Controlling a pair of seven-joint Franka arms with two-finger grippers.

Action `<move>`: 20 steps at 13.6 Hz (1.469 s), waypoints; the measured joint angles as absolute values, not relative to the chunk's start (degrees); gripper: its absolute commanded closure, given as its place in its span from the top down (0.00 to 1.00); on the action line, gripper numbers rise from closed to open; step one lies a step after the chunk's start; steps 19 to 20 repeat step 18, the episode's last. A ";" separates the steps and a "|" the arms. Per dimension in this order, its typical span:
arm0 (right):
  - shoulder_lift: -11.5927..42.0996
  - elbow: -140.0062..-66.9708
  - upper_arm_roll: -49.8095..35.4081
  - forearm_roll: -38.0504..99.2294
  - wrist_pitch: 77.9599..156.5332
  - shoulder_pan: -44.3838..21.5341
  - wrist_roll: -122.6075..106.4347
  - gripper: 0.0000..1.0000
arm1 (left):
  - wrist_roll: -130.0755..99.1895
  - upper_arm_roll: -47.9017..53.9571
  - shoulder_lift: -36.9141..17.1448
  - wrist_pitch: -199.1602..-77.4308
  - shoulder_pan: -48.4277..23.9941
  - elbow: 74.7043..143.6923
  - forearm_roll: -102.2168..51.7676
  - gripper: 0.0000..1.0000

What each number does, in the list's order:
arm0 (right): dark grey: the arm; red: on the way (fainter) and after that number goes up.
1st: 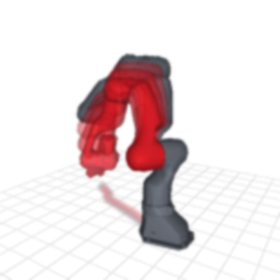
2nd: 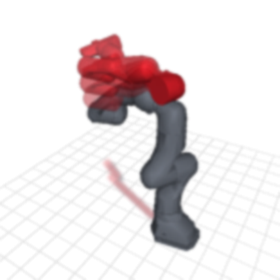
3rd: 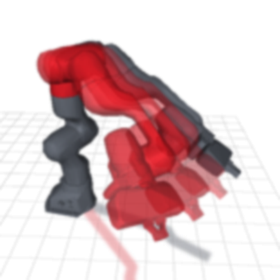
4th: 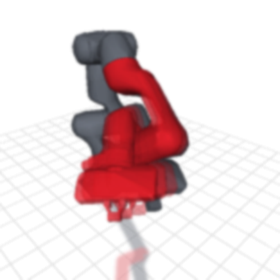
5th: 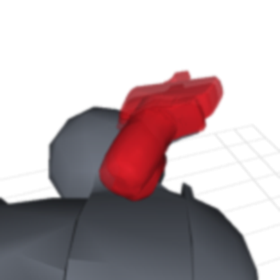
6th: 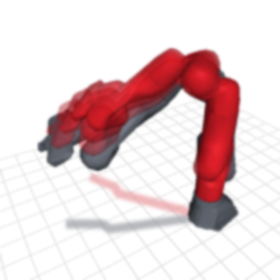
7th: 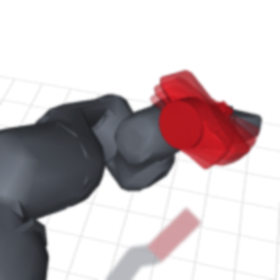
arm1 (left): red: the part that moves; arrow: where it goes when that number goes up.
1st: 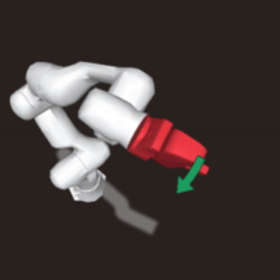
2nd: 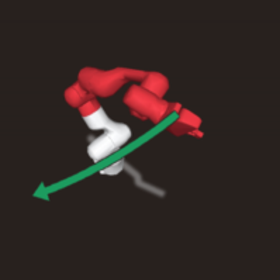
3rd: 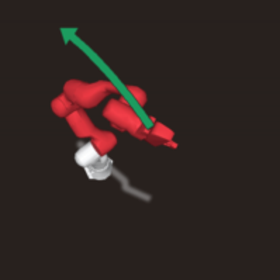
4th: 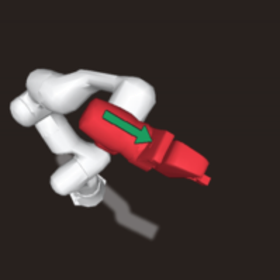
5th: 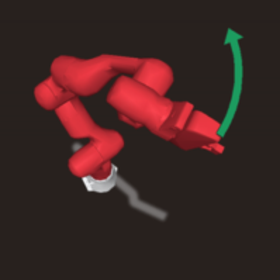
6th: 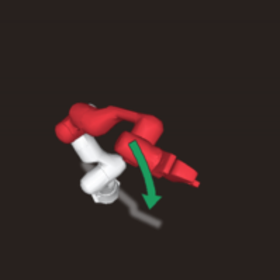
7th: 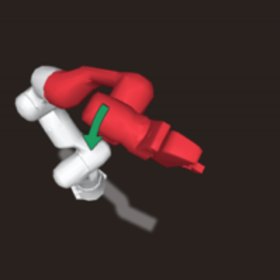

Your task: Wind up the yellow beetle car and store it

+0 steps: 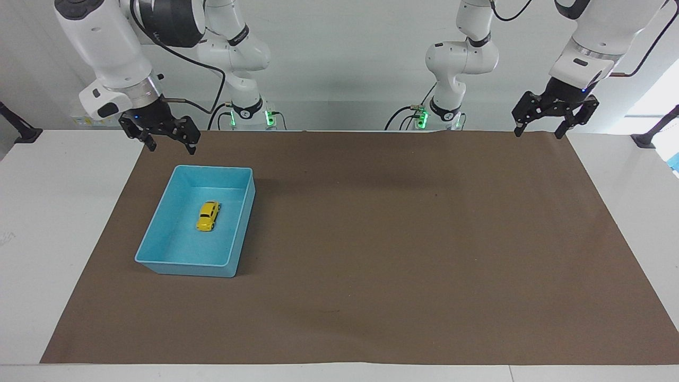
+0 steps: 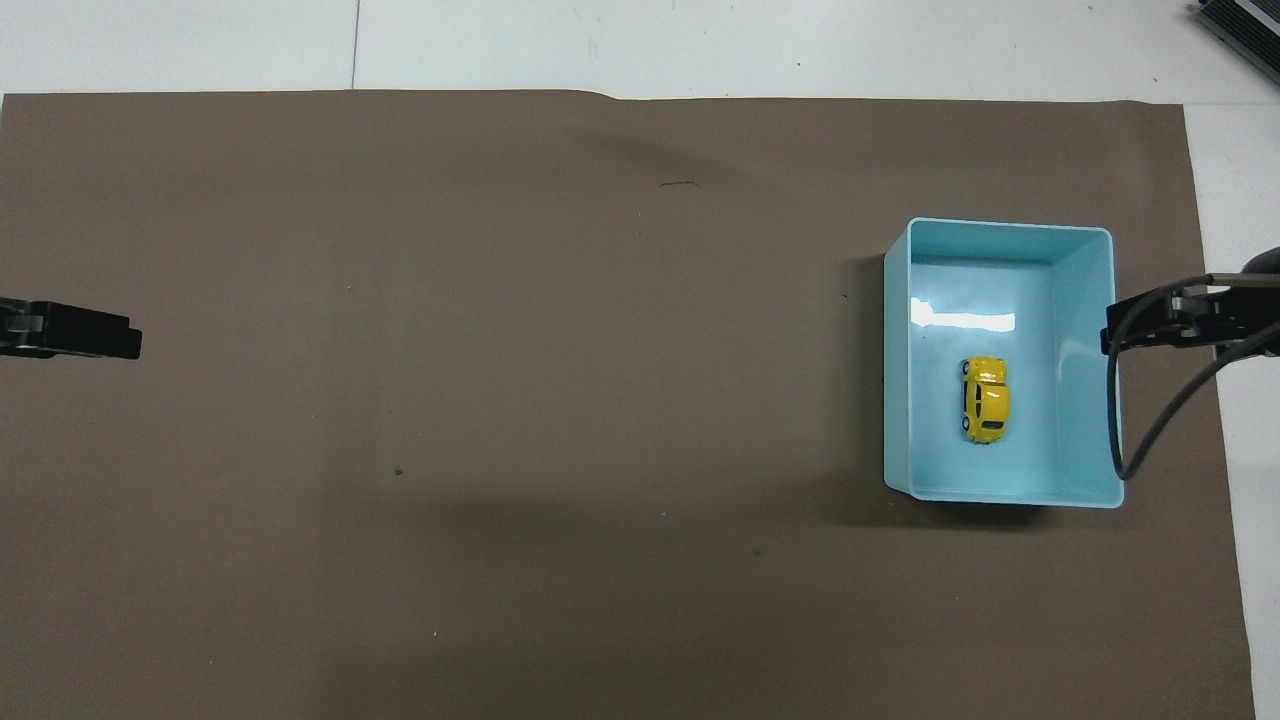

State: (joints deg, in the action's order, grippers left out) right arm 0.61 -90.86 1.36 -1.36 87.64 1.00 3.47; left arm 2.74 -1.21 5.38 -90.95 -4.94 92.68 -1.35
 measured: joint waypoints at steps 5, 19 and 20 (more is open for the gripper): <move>0.52 -89.19 1.80 -0.21 86.58 1.00 3.19 1.00 | 2.74 -1.21 5.38 -90.95 -4.94 92.68 -1.35 1.00; 0.49 -89.20 2.01 -0.21 86.58 1.01 3.19 1.00 | 2.74 -1.21 5.38 -90.95 -4.94 92.68 -1.35 1.00; 0.49 -89.20 2.01 -0.21 86.58 1.01 3.19 1.00 | 2.74 -1.21 5.38 -90.95 -4.94 92.68 -1.35 1.00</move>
